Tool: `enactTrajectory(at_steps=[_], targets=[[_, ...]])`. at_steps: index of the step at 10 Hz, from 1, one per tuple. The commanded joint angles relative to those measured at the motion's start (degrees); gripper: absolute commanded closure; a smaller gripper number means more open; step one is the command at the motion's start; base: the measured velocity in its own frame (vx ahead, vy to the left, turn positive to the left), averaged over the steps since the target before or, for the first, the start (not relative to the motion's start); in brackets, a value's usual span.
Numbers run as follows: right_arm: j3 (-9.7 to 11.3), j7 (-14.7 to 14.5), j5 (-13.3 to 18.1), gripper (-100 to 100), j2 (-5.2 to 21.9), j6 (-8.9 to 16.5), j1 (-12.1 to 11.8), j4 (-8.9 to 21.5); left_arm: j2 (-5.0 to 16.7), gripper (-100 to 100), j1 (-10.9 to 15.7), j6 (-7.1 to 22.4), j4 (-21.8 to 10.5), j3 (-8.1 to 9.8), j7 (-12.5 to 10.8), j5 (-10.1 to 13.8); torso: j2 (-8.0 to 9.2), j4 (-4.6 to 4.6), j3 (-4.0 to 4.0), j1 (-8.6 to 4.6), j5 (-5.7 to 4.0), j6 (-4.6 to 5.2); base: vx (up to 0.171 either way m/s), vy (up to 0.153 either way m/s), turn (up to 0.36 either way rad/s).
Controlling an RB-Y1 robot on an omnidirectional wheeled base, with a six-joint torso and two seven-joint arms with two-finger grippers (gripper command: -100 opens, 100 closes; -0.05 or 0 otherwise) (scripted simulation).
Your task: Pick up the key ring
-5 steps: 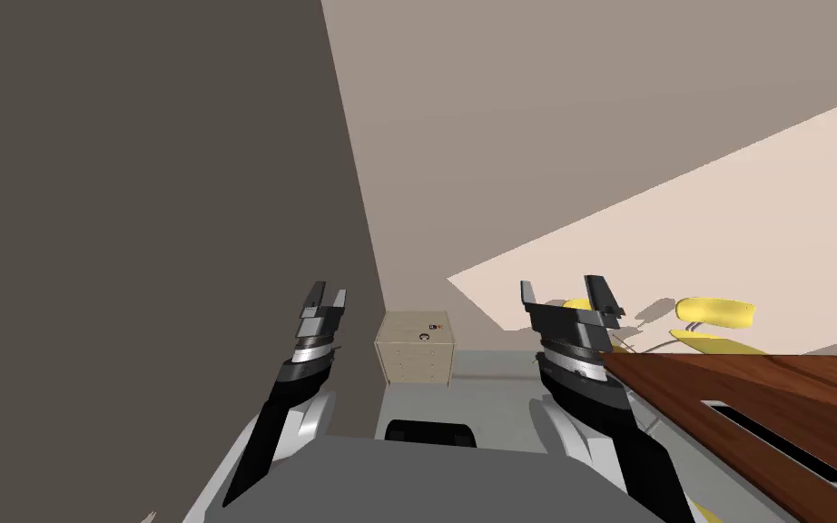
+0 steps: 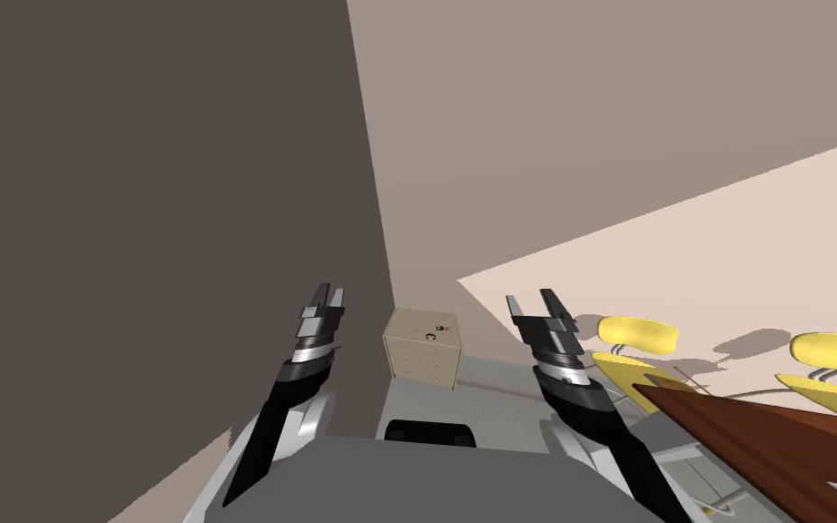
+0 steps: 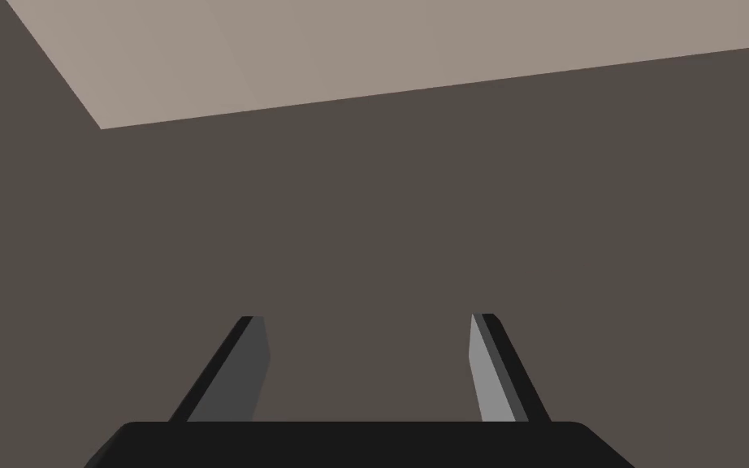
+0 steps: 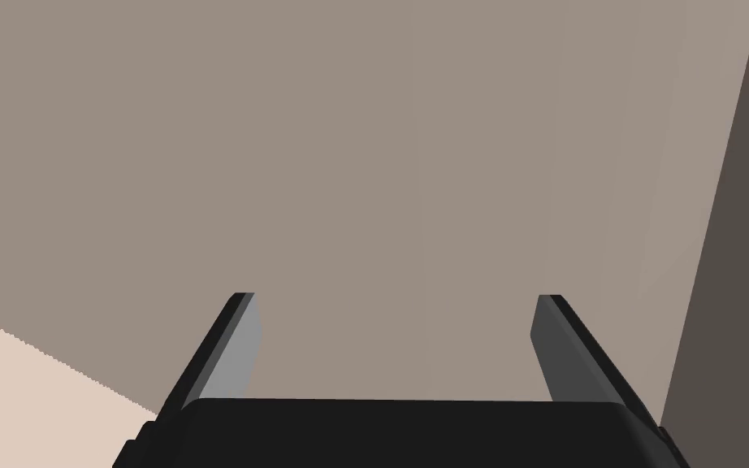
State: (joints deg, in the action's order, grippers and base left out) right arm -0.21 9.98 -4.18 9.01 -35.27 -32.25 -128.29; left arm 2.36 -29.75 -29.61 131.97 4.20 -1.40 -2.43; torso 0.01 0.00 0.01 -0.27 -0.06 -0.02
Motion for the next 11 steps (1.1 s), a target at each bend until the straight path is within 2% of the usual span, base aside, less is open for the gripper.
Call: enactTrajectory(at_steps=[1,2,4,5,6,7,9,10,11], targets=[[0.83,0.81,0.95,-100,2.86,0.79,-1.59,1.95,0.00,0,0.00,0.00,0.00,0.00,0.00,0.00,0.00,0.00,0.00,0.00,0.00,0.00,-0.007,-0.056,0.323],[0.83,0.81,0.95,-100,3.62,0.79,-1.59,1.95,0.00,0,0.00,0.00,0.00,0.00,0.00,0.00,-0.01,0.00,0.00,0.01,0.00,0.00,-0.004,-0.041,0.142],[2.18,1.86,2.52,-100,7.53,1.62,-3.17,5.66,0.00,0,0.00,0.00,0.00,0.00,0.00,0.00,-0.02,0.00,-0.01,0.10,0.02,0.01,-0.004,-0.037,0.314],[2.18,1.86,2.52,-100,8.16,1.62,-3.17,5.70,0.00,0,0.00,0.00,0.00,0.00,0.00,0.00,-0.05,-0.01,-0.03,0.07,0.01,-0.02,0.003,-0.046,0.165],[3.00,2.44,3.44,-100,10.38,2.11,-3.94,7.77,0.00,0,-0.01,0.00,0.00,0.01,0.00,0.00,-0.07,-0.01,-0.04,0.06,0.01,0.05,0.000,-0.045,0.287],[3.00,2.44,3.44,-100,10.55,2.11,-3.94,7.77,0.00,0,0.00,0.00,0.00,0.00,0.00,0.00,-0.05,-0.01,-0.03,0.06,0.02,0.01,0.000,-0.037,0.134],[4.90,3.65,5.54,-100,14.89,3.22,-5.38,11.43,0.00,0,0.00,0.00,0.00,0.00,0.00,0.00,-0.08,-0.01,-0.05,0.10,0.02,0.00,0.003,-0.041,0.360],[4.90,3.65,5.54,-100,15.50,3.22,-5.38,12.26,0.00,0,-0.01,0.00,0.00,0.00,0.00,0.00,-0.10,-0.02,-0.06,0.04,0.01,0.00,0.006,-0.047,0.198],[5.97,4.28,6.72,-100,17.93,3.85,-6.03,14.64,0.00,0,-0.02,0.00,0.00,0.01,0.00,0.00,-0.11,-0.02,-0.06,0.05,0.00,0.05,0.003,-0.038,0.311]])
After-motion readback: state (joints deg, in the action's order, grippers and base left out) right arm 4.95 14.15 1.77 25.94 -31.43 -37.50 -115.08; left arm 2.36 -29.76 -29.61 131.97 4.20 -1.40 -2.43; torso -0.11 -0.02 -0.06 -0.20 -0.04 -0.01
